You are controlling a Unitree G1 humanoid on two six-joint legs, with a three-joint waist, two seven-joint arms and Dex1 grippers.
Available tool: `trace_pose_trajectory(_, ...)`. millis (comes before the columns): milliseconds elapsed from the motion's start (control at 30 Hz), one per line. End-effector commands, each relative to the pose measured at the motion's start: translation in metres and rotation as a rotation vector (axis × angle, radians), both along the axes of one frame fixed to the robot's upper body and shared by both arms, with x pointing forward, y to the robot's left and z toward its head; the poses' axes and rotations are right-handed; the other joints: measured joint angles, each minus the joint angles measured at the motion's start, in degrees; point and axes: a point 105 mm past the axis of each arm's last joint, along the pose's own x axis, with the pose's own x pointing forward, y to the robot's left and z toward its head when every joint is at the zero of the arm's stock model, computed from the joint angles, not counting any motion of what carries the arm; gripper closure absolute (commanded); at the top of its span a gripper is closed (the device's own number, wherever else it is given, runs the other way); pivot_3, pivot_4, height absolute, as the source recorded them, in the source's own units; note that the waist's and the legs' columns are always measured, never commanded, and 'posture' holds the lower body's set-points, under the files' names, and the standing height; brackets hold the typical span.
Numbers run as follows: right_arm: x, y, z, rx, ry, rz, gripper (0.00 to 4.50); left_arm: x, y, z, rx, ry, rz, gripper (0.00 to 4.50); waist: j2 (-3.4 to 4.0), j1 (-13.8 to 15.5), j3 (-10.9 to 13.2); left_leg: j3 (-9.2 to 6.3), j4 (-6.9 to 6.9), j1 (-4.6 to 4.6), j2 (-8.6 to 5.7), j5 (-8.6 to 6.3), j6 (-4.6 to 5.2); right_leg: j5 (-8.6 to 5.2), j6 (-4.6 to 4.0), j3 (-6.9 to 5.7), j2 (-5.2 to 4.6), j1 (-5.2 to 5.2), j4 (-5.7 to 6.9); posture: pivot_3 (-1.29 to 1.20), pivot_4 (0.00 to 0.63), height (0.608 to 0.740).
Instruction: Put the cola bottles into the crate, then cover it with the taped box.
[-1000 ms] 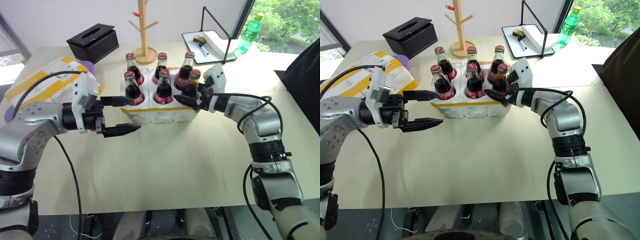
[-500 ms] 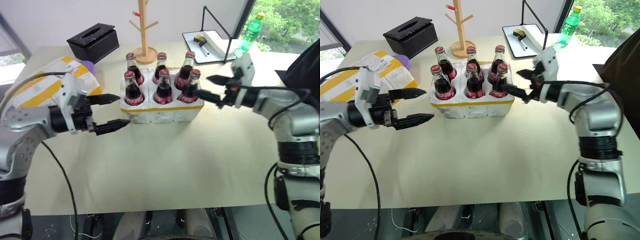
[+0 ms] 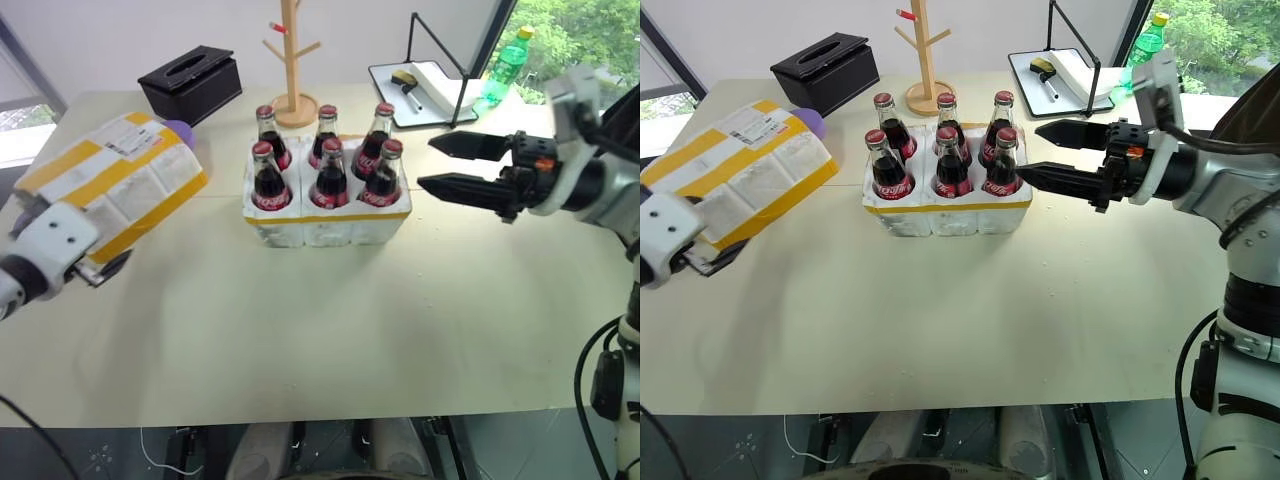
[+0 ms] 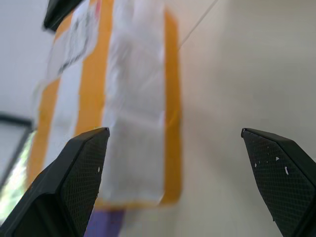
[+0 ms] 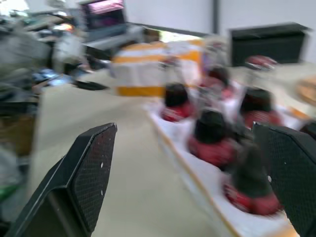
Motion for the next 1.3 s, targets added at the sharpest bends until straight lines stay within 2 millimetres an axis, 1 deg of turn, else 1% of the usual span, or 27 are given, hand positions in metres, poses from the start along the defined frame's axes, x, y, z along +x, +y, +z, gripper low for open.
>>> trace_pose_trajectory(33,-0.022,0.007,0.008,-0.014,-0.039,0.105,0.03,-0.01,0.03,0.009,0.21,-0.05,0.103,0.0,-0.01,0.0,0.0,0.01,0.0,0.0,0.0,-0.01,0.0,0.0,0.0,0.0,-0.01,0.0,0.0,0.0,0.15,0.736)
trace_pose_trajectory(167,-0.02,0.009,0.003,-0.028,-0.041,0.1,0.03,-0.015,0.056,0.0,0.288,-0.031,0.191,0.0,-0.01,0.8,0.0,0.05,0.0,0.0,0.0,-0.02,0.0,0.02,-0.02,0.0,-0.04,-0.04,-0.01,0.0,0.15,0.736)
trace_pose_trajectory(200,-0.02,0.009,0.002,-0.028,-0.042,0.099,0.03,-0.016,0.06,-0.001,0.295,-0.032,0.203,0.0,-0.01,0.9,0.0,0.08,0.0,0.0,0.0,-0.02,0.0,0.03,-0.03,0.0,-0.04,-0.07,0.0,0.0,0.15,0.736)
trace_pose_trajectory(300,-0.021,0.011,0.002,-0.027,-0.05,0.104,0.03,-0.01,0.074,-0.004,0.349,-0.046,0.24,0.0,-0.01,1.3,0.0,0.07,0.0,-0.01,0.01,-0.03,-0.02,0.03,-0.03,-0.01,-0.04,-0.21,0.0,0.0,0.15,0.736)
trace_pose_trajectory(400,-0.022,0.013,-0.001,-0.032,-0.056,0.106,0.03,0.004,0.082,-0.008,0.377,-0.075,0.257,0.0,-0.04,1.5,0.0,0.08,0.01,-0.02,0.01,-0.03,-0.03,0.04,-0.02,-0.01,-0.04,-0.27,0.01,0.0,0.15,0.736)
trace_pose_trajectory(467,-0.023,0.013,-0.002,-0.035,-0.06,0.106,0.03,0.014,0.084,-0.012,0.408,-0.086,0.251,0.0,-0.04,1.5,0.0,0.11,0.02,-0.02,0.0,-0.03,-0.02,0.05,-0.02,-0.01,-0.04,-0.27,0.02,0.0,0.15,0.736)
trace_pose_trajectory(600,-0.024,0.013,-0.002,-0.043,-0.069,0.102,0.03,0.03,0.09,-0.02,0.412,-0.101,0.254,0.0,-0.08,1.1,0.0,0.12,0.01,-0.13,0.01,-0.01,-0.01,0.06,-0.02,-0.01,-0.03,-0.23,0.08,0.0,0.15,0.736)
trace_pose_trajectory(733,-0.026,0.011,0.001,-0.051,-0.081,0.091,0.03,0.036,0.096,-0.029,0.403,-0.09,0.261,0.0,-0.08,0.8,0.0,0.15,0.01,-0.21,0.01,0.01,-0.02,0.07,-0.02,0.0,-0.03,-0.31,0.11,0.0,0.15,0.736)
trace_pose_trajectory(967,-0.029,0.008,0.003,-0.057,-0.089,0.069,0.03,0.05,0.096,-0.043,0.395,-0.077,0.253,0.0,-0.12,1.2,-0.1,0.17,0.03,-0.22,0.0,0.01,-0.01,0.07,-0.02,0.01,-0.04,-0.32,0.13,0.0,0.15,0.736)
trace_pose_trajectory(1200,-0.031,0.005,0.005,-0.054,-0.09,0.044,0.03,0.066,0.092,-0.051,0.417,-0.085,0.237,0.0,-0.25,1.0,-0.1,0.17,0.1,-0.24,0.0,0.01,0.0,0.08,-0.02,0.0,-0.03,-0.32,0.17,0.0,0.15,0.736)
trace_pose_trajectory(1300,-0.03,0.005,0.005,-0.056,-0.097,0.025,0.03,0.07,0.092,-0.053,0.417,-0.084,0.233,0.0,-0.26,1.0,-0.2,0.17,0.11,-0.24,-0.01,0.01,0.0,0.08,-0.02,0.0,-0.03,-0.31,0.18,0.0,0.15,0.736)
